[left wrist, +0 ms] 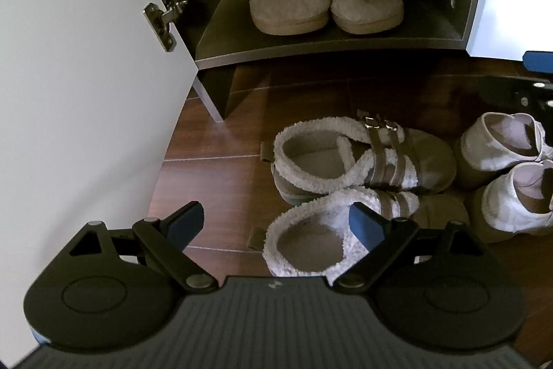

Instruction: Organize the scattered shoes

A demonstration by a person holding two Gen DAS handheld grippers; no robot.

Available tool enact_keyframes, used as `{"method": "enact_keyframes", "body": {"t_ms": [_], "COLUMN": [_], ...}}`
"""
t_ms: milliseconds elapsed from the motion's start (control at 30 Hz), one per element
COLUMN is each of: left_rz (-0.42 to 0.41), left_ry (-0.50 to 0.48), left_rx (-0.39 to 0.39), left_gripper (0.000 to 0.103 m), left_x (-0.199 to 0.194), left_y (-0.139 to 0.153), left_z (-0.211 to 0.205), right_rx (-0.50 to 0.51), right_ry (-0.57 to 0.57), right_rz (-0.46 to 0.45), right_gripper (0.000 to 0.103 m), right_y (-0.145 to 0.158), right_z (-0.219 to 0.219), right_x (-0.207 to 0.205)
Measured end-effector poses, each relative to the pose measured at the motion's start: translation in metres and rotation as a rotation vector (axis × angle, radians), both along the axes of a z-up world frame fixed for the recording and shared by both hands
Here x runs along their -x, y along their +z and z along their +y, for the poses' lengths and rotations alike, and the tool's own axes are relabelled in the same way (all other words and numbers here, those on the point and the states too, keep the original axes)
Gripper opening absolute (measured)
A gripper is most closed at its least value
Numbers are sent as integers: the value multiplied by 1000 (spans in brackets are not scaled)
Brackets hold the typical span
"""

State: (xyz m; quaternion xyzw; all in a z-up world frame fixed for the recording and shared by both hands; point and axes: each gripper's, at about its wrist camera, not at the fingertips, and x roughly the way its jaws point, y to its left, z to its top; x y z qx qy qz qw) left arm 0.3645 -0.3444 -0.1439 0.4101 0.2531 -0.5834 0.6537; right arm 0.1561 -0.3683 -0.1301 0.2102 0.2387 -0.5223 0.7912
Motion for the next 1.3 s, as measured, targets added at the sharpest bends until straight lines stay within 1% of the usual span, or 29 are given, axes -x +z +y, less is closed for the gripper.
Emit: {"method": "enact_keyframes", "body": {"t_ms": [767, 1167, 1300], "left_rz": [20, 34, 42], "left_ry": [5, -6, -13], "left_rx": [-9, 36, 78], "left_gripper": [93, 93, 93], "left_x": [-2, 6, 9], "left_y": [-2, 17, 34], "left_z": [0, 1, -3], "right_rx": [-11, 17, 37], "right_ry": [-10, -24, -39], "right_rz": [12, 7, 1], "right_gripper": [90, 92, 93], "right_y": [-5, 7, 18], "right_z": [1, 7, 9], "right_x": [0, 0, 2]}}
